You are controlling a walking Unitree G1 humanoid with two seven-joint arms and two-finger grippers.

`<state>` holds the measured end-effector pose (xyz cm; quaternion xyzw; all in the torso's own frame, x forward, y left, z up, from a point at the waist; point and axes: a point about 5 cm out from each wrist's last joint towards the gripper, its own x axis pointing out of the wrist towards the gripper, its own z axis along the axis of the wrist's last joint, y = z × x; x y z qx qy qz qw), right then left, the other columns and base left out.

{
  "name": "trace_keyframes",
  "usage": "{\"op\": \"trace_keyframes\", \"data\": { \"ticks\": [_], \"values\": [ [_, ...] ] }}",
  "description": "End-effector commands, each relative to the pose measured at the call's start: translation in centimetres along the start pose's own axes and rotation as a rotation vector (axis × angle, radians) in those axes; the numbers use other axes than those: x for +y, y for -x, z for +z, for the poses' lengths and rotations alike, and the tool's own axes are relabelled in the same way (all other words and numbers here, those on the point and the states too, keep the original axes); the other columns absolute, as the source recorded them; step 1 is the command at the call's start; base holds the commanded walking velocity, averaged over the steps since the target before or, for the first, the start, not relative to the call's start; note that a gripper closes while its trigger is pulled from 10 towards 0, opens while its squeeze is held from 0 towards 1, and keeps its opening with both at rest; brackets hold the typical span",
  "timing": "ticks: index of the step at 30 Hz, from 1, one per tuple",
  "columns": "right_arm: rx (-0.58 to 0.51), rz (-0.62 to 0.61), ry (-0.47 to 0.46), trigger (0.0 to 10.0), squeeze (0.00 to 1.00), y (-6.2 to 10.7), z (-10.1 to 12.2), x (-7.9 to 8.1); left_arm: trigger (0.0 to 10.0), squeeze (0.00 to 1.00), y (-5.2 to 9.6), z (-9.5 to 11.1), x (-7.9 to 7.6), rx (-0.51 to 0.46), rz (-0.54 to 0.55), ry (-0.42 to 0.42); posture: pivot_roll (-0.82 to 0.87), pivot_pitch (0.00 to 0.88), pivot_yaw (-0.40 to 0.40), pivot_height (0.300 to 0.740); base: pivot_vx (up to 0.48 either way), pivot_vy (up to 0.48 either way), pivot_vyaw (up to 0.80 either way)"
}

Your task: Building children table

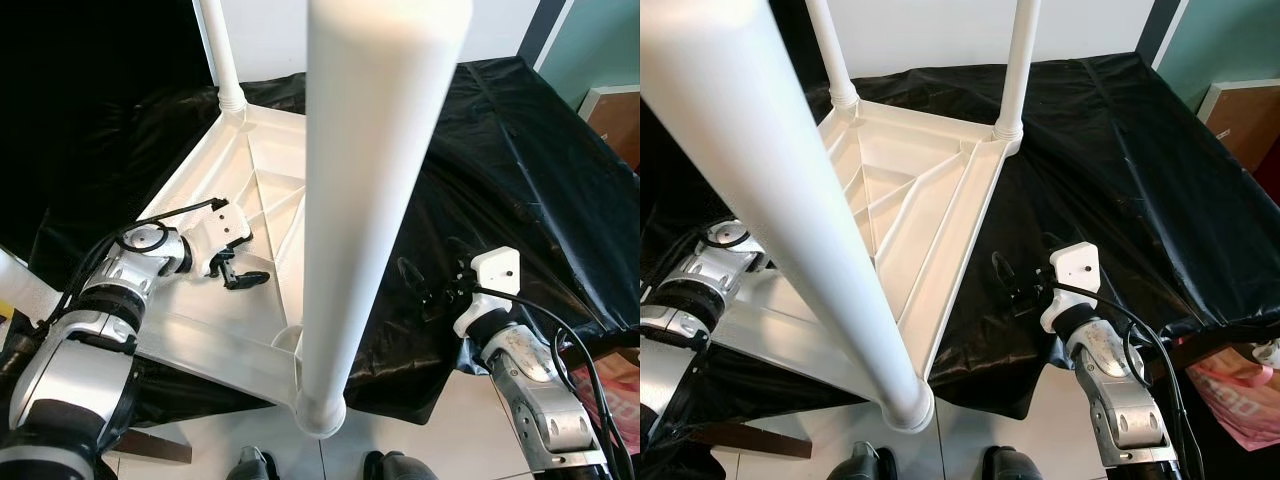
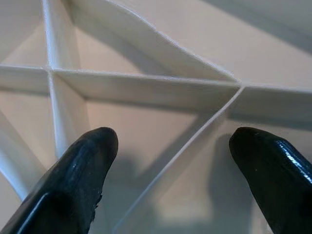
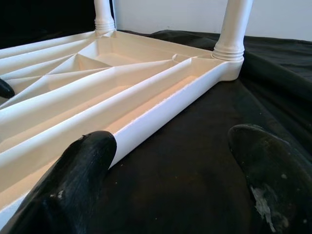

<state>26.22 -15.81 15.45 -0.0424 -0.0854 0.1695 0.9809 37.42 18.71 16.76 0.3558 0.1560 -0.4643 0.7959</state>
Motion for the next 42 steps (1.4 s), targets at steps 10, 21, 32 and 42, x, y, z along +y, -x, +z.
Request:
{"op": "trace_keyframes", "data": {
  "ticks": [10, 21, 32, 42],
  "values": [
    [0.019, -0.017, 0.009, 10.0, 0.0, 0.4, 0.0, 0.0, 9.2, 0.0, -0.3, -2.6, -0.6, 0.273, -0.077, 0.13, -0.15, 0.184, 0.023, 0.74, 0.0, 0.0, 0.0],
    [0.023, -0.014, 0.007, 10.0, 0.0, 0.2, 0.0, 0.1, 0.0, 0.0, -0.6, -1.7, -0.1, 0.208, -0.029, 0.291, -0.13, 0.181, 0.014, 0.74, 0.0, 0.0, 0.0],
    [0.024, -0.009, 0.007, 10.0, 0.0, -0.1, 0.2, 0.1, 0.0, 0.0, -1.2, -0.4, 0.4, 0.131, 0.03, 0.342, -0.12, 0.182, 0.004, 0.74, 0.0, 0.0, 0.0],
    [0.03, -0.053, 0.009, 10.0, 0.0, -0.2, 0.1, -0.1, 0.9, 0.0, -2.5, 1.8, 0.6, 0.004, 0.081, 0.349, -0.12, 0.181, 0.001, 0.74, 0.0, 0.0, 0.0]
  ]
}}
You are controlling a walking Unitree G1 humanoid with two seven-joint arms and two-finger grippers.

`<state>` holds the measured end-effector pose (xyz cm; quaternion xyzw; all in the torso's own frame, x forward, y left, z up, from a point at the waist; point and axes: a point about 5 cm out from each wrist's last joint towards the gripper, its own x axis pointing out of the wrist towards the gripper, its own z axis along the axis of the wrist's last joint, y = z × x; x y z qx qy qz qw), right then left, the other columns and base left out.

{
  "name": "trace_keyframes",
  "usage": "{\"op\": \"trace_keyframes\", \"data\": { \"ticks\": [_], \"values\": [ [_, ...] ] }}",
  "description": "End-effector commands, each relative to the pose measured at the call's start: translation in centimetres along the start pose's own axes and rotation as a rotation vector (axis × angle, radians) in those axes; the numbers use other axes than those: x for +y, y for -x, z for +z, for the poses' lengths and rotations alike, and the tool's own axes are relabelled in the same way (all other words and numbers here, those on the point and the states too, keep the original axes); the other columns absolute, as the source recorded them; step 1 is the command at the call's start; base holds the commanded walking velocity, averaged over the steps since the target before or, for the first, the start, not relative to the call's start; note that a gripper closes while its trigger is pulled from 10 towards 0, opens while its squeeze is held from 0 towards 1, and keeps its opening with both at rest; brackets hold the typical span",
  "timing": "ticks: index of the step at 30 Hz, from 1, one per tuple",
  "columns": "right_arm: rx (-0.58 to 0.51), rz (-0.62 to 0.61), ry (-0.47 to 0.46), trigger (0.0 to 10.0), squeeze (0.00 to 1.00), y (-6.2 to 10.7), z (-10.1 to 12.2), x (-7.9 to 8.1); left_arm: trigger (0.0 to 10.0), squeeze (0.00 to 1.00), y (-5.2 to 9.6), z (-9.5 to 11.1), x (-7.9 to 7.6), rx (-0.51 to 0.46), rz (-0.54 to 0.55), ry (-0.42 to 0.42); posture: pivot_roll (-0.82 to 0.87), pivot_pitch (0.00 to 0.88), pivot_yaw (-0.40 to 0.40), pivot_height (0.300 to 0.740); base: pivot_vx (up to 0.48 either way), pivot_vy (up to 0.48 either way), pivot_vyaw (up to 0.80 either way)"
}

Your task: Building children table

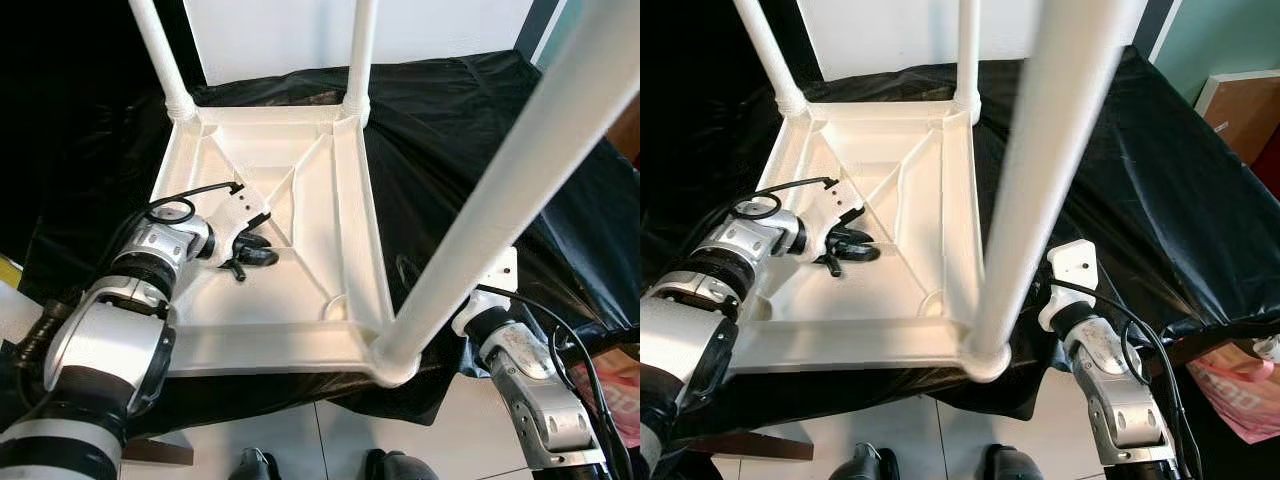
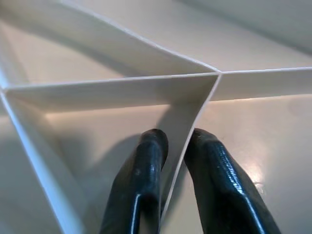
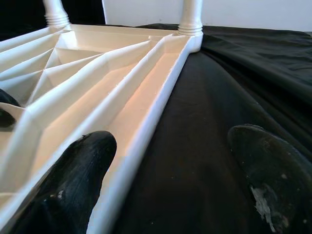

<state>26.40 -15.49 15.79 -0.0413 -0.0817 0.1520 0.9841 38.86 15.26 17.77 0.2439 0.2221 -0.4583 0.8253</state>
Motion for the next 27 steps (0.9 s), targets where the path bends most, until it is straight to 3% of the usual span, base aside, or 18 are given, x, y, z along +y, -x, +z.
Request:
{"op": "trace_keyframes", "data": {
  "ticks": [1, 2, 3, 5, 7, 8, 9, 10, 11, 14, 15, 21, 27],
  "values": [
    [0.027, -0.05, 0.008, 10.0, 0.0, 0.1, -0.4, -0.5, 7.6, 0.0, -0.6, -0.7, 0.1, -0.039, 0.15, 0.047, -0.12, 0.18, -0.001, 0.74, 0.0, 0.0, 0.0],
    [0.032, -0.078, 0.012, 10.0, 0.0, 0.1, -0.5, -0.6, 10.0, 0.0, -1.0, -0.3, 0.0, -0.068, 0.18, 0.022, -0.12, 0.181, -0.001, 0.74, 0.0, 0.0, 0.0],
    [0.032, -0.078, 0.012, 10.0, 0.0, 0.1, -0.5, -0.6, 10.0, 0.0, -1.0, -0.3, 0.0, -0.068, 0.18, 0.022, -0.12, 0.181, -0.001, 0.74, 0.0, 0.0, 0.0],
    [0.035, -0.117, 0.008, 10.0, 0.0, 0.2, -0.6, -0.9, 10.0, 0.0, -1.2, 0.4, -0.1, -0.106, 0.235, -0.095, -0.12, 0.18, -0.001, 0.74, 0.0, 0.0, 0.0],
    [0.038, -0.129, 0.013, 10.0, 0.0, 0.2, -0.7, -0.9, 10.0, 0.0, -1.2, 0.5, 0.0, -0.115, 0.259, -0.096, -0.12, 0.181, -0.001, 0.74, 0.0, 0.0, 0.0],
    [0.04, -0.142, 0.013, 10.0, 0.0, 0.4, -0.8, -1.0, 10.0, 0.13, -1.1, 0.6, 0.1, -0.132, 0.289, -0.097, -0.13, 0.179, -0.001, 0.74, 0.0, 0.0, 0.0],
    [0.045, -0.175, 0.016, 10.0, 0.0, 0.7, -1.1, -1.1, 10.0, 1.0, -1.0, 0.9, 0.2, -0.166, 0.302, -0.074, -0.13, 0.181, 0.0, 0.74, 0.0, 0.0, 0.0],
    [0.045, -0.175, 0.016, 10.0, 0.0, 0.7, -1.1, -1.1, 10.0, 1.0, -1.0, 0.9, 0.2, -0.166, 0.302, -0.074, -0.13, 0.181, 0.0, 0.74, 0.0, 0.0, 0.0],
    [0.046, -0.211, 0.011, 10.0, 0.0, 1.1, -1.2, -1.1, 10.0, 1.0, -0.9, 1.6, 0.0, -0.257, 0.284, -0.038, -0.13, 0.18, 0.002, 0.74, 0.0, 0.0, 0.0],
    [0.043, -0.242, 0.006, 10.0, 0.0, 1.4, -1.3, -1.1, 10.0, 1.0, -0.6, 2.3, -0.2, -0.338, 0.264, -0.027, -0.13, 0.181, 0.005, 0.74, 0.0, 0.0, 0.0],
    [0.027, -0.286, -0.011, 10.0, 0.0, 2.0, -1.3, -1.0, 10.0, 0.0, 0.0, 3.0, -0.7, -0.438, 0.223, -0.072, -0.13, 0.179, 0.006, 0.74, 0.0, 0.0, 0.0],
    [-0.008, -0.332, -0.037, 10.0, 0.0, 2.9, -0.9, -0.7, 10.0, 0.0, 0.8, 3.5, -1.0, -0.508, 0.234, -0.065, -0.13, 0.177, 0.005, 0.74, 0.0, 0.0, 0.0],
    [0.0, -0.31, -0.044, 10.0, 0.0, 5.5, -0.9, 0.5, 10.0, 0.0, 2.3, 3.7, -1.6, -0.601, 0.284, -0.047, -0.14, 0.176, 0.008, 0.74, 0.0, 0.0, 0.0]
  ]
}}
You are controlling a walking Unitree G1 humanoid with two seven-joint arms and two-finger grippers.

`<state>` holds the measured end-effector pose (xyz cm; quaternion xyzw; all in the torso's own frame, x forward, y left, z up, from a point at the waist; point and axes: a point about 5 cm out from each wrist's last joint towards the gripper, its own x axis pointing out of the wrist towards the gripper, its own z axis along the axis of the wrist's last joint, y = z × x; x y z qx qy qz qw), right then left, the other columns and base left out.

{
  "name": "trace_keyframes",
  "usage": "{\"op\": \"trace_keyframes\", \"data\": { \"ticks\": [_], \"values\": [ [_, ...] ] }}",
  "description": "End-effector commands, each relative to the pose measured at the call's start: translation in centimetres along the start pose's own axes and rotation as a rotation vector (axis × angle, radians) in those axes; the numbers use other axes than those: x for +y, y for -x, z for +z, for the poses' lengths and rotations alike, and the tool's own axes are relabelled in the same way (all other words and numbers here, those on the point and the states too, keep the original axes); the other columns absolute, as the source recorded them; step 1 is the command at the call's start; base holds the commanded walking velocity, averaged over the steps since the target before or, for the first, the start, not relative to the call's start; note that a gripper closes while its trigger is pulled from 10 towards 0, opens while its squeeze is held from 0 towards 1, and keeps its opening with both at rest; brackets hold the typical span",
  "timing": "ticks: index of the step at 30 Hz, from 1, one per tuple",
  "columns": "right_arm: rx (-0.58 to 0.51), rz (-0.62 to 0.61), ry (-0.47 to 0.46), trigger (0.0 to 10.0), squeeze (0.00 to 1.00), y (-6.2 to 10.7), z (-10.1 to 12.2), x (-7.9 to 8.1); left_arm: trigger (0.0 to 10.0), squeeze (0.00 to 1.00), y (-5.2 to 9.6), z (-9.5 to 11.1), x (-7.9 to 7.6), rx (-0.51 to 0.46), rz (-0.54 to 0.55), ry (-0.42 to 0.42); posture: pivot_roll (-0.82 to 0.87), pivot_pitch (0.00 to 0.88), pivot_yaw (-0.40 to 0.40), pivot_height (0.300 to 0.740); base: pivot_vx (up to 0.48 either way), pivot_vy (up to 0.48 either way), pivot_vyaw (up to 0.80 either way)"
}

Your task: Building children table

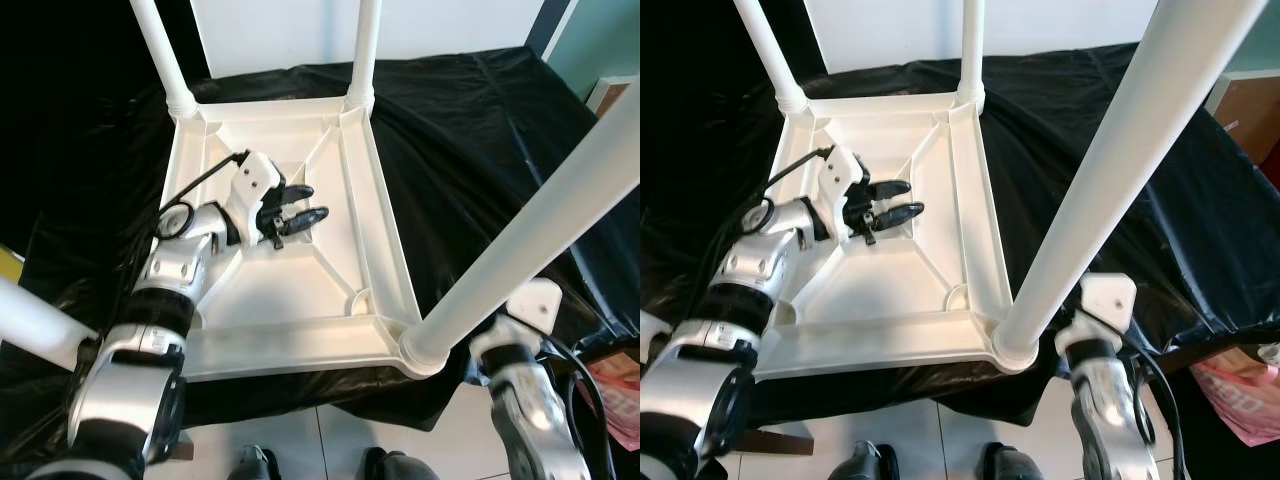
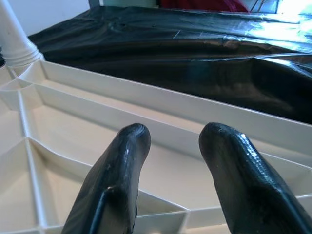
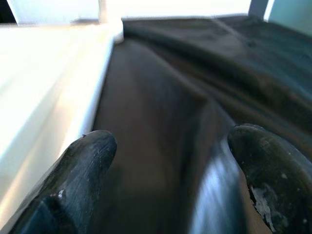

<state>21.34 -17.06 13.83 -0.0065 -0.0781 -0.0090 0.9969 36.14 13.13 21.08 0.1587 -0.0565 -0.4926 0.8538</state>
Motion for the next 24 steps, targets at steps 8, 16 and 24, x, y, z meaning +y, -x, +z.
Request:
{"op": "trace_keyframes", "data": {
  "ticks": [8, 16, 24],
  "values": [
    [-0.005, 0.045, 0.012, 10.0, 1.0, 1.3, 0.4, -0.1, 10.0, 0.0, 0.8, 0.3, 1.0, -0.02, 0.25, 0.009, -0.14, 0.177, 0.005, 0.74, 0.0, 0.0, 0.0],
    [0.034, 0.152, 0.065, 10.0, 0.0, 5.0, 1.0, -0.9, 10.0, 0.0, 2.8, 0.0, 1.0, -0.009, 0.305, 0.016, -0.16, 0.169, -0.007, 0.74, 0.0, 0.0, 0.0],
    [0.113, 0.404, 0.025, 10.0, 0.0, 7.6, 2.1, -1.3, 10.0, 0.0, 4.6, 0.0, 1.2, 0.03, 0.345, 0.004, -0.19, 0.153, -0.009, 0.74, 0.0, 0.0, 0.0]
  ]
}}
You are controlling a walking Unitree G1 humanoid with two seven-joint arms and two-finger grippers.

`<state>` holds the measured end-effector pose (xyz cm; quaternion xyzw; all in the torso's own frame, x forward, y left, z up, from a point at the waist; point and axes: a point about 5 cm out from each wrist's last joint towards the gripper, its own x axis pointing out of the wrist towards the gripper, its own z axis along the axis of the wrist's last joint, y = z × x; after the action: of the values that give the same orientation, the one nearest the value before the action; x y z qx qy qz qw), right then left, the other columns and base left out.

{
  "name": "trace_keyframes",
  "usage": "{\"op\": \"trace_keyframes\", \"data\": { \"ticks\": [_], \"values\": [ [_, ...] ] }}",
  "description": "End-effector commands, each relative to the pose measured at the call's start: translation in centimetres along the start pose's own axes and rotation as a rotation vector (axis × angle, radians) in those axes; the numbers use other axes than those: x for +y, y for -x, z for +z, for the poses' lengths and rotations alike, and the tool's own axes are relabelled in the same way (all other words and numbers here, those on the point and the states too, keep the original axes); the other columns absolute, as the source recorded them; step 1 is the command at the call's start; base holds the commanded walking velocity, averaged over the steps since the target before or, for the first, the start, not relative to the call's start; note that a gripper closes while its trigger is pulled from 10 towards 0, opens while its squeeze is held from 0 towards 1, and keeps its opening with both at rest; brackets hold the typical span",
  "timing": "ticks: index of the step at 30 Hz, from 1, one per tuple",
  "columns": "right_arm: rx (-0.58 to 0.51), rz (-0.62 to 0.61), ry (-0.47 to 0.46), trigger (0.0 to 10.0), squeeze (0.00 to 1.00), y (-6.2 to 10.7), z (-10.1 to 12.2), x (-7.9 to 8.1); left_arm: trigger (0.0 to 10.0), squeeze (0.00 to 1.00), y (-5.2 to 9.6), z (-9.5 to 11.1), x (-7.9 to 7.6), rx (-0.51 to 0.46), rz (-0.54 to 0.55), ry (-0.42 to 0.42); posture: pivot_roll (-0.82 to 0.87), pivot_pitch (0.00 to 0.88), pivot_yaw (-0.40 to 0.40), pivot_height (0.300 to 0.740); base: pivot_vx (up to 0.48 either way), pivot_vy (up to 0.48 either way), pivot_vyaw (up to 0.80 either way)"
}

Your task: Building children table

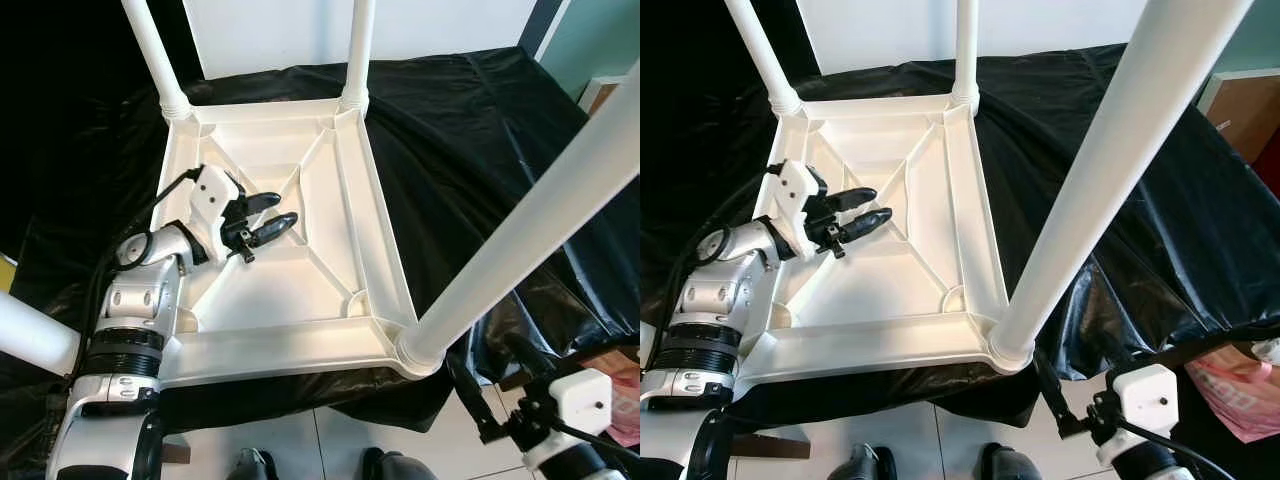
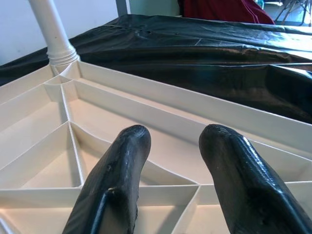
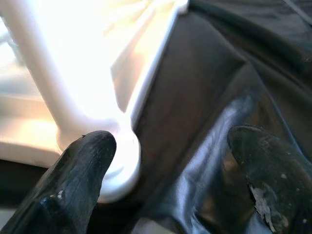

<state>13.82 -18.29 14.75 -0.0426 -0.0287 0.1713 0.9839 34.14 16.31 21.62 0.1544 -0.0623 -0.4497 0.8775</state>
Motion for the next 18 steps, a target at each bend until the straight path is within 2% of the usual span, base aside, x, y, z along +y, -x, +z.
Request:
{"op": "trace_keyframes", "data": {
  "ticks": [1, 4, 6, 8, 10, 13, 14, 15, 17, 18],
  "values": [
    [0.015, 0.038, -0.021, 10.0, 0.0, 0.3, 0.0, 0.2, 10.0, 0.0, 0.7, -0.3, 1.2, 0.027, 0.246, -0.001, -0.19, 0.153, -0.009, 0.74, 0.0, 0.0, 0.0],
    [0.006, 0.107, -0.028, 10.0, 0.0, 0.0, 0.4, 0.5, 10.0, 0.0, 0.7, -0.2, 1.3, 0.03, 0.25, 0.0, -0.19, 0.15, -0.007, 0.74, 0.0, 0.0, 0.0],
    [-0.013, 0.186, -0.044, 10.0, 0.0, -1.1, 0.4, 1.0, 10.0, 0.0, 0.4, -0.1, 1.0, 0.03, 0.233, 0.002, -0.19, 0.146, 0.001, 0.74, 0.0, 0.0, 0.0],
    [-0.013, 0.186, -0.044, 10.0, 0.0, -1.1, 0.4, 1.0, 10.0, 0.0, 0.4, -0.1, 1.0, 0.03, 0.233, 0.002, -0.19, 0.146, 0.001, 0.74, 0.0, 0.0, 0.0],
    [-0.033, 0.245, -0.062, 10.0, 0.0, -2.5, 0.2, 1.4, 10.0, 0.0, 0.0, 0.0, 0.5, 0.031, 0.201, 0.004, -0.18, 0.141, 0.002, 0.74, 0.0, 0.0, 0.0],
    [-0.041, 0.269, -0.07, 10.0, 0.0, -3.1, 0.2, 1.6, 10.0, 0.0, -0.1, 0.0, 0.2, 0.032, 0.185, 0.005, -0.17, 0.141, 0.002, 0.74, 0.0, 0.0, 0.0],
    [-0.056, 0.291, -0.068, 10.0, 0.0, -3.9, 0.1, 1.8, 10.0, 0.0, -0.3, 0.0, -0.3, 0.035, 0.156, 0.011, -0.17, 0.139, 0.003, 0.74, 0.0, 0.0, 0.0],
    [-0.056, 0.291, -0.068, 10.0, 0.0, -3.9, 0.1, 1.8, 10.0, 0.0, -0.3, 0.0, -0.3, 0.035, 0.156, 0.011, -0.17, 0.139, 0.003, 0.74, 0.0, 0.0, 0.0],
    [-0.073, 0.328, -0.069, 10.0, 0.0, -5.5, -0.2, 2.0, 10.0, 0.0, -0.2, -0.1, -1.9, 0.045, 0.062, 0.051, -0.15, 0.137, 0.001, 0.74, 0.0, 0.0, 0.0],
    [-0.073, 0.328, -0.069, 10.0, 0.0, -5.5, -0.2, 2.0, 10.0, 0.0, -0.2, -0.1, -1.9, 0.045, 0.062, 0.051, -0.15, 0.137, 0.001, 0.74, 0.0, 0.0, 0.0]
  ]
}}
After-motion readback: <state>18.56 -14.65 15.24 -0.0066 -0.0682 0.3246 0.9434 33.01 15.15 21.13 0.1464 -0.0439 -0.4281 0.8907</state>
